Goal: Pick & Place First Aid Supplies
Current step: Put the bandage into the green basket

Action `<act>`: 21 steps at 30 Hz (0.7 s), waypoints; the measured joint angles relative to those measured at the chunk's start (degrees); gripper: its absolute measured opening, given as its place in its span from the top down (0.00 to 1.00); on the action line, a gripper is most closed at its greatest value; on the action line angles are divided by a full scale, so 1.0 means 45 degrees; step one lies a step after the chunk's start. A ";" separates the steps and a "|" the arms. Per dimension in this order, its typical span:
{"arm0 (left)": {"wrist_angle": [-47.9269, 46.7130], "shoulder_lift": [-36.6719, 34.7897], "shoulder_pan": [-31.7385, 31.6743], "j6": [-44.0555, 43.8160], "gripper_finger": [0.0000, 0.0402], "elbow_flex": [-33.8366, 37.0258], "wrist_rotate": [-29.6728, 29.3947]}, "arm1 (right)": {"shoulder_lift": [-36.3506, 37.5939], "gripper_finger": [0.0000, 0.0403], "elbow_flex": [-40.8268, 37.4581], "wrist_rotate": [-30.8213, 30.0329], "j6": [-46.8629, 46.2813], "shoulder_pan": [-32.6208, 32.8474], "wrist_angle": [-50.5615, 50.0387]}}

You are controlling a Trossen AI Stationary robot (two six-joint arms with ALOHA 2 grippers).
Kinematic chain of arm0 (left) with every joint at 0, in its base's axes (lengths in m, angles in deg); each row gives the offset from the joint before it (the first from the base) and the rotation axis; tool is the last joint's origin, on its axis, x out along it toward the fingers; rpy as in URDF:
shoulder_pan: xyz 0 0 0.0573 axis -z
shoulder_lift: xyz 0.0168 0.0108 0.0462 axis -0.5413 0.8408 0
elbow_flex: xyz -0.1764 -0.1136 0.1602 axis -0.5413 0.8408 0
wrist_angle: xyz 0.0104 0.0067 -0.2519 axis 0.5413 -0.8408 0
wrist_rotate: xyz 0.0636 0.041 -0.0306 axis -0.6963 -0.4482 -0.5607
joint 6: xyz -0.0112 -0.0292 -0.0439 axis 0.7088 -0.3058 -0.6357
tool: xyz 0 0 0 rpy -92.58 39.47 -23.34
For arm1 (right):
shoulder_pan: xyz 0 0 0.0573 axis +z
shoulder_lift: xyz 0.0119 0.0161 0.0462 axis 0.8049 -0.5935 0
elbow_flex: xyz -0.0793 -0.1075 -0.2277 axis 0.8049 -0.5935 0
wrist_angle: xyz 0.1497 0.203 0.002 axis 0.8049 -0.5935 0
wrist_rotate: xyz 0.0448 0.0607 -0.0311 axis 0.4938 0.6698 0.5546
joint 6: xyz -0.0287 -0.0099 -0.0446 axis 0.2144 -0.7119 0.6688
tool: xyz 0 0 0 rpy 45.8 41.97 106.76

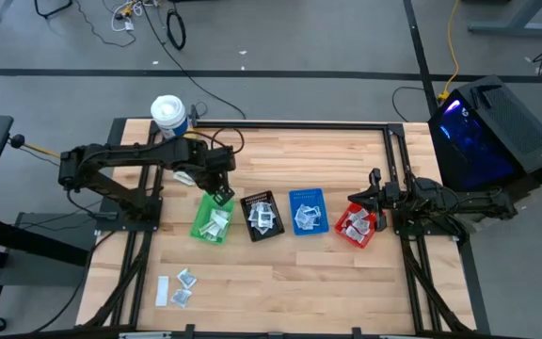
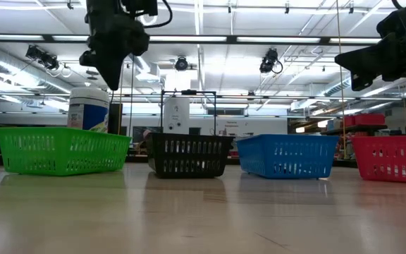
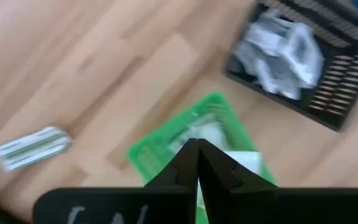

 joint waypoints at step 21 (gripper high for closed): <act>-0.0629 0.0034 -0.2218 0.3527 0.50 0.0015 -0.1758 | -0.0001 0.94 0.0002 0.0000 0.0002 0.0000 0.0004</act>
